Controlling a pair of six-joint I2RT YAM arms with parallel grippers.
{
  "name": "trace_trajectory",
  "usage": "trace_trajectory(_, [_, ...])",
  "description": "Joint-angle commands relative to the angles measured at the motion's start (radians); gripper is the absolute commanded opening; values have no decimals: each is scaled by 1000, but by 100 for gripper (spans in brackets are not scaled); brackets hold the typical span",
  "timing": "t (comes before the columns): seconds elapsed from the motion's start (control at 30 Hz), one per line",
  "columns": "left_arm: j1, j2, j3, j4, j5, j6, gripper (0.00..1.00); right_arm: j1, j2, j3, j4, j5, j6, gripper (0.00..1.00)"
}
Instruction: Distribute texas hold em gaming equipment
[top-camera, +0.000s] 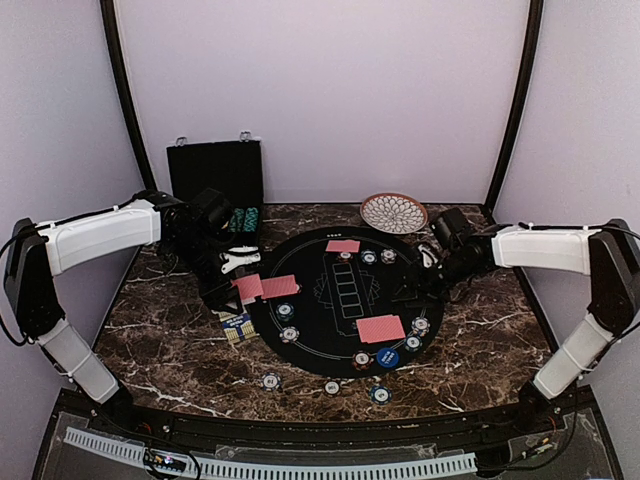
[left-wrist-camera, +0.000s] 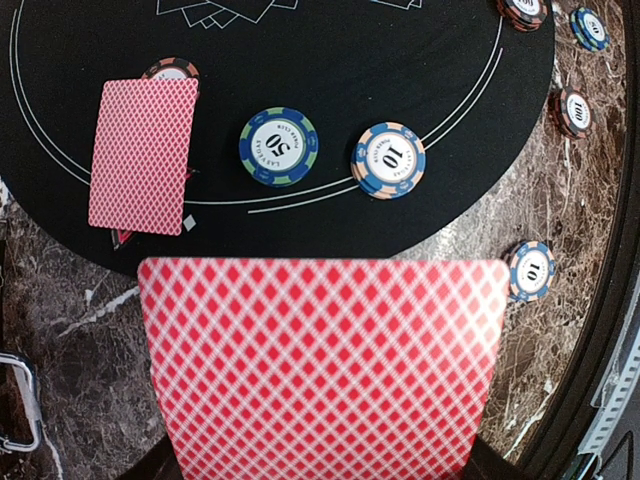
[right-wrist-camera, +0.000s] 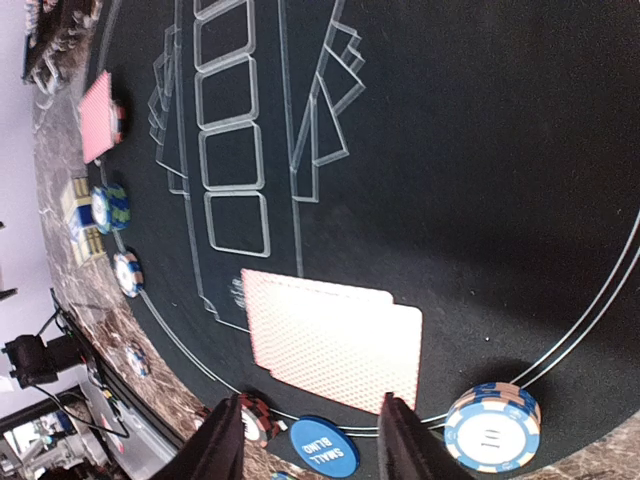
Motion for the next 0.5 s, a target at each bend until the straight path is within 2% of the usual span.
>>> trace_trajectory(0.0, [3,-36,19,-30,22,7,12,28,-72,39,73,6,66,53])
trace_trajectory(0.27, [3,-31,39,-28,33,-3,12,222,7,92,423,-84,275,71])
trace_trajectory(0.47, [3,-29,49,-23,44,-12,12,334,191,224,592,-139,370,76])
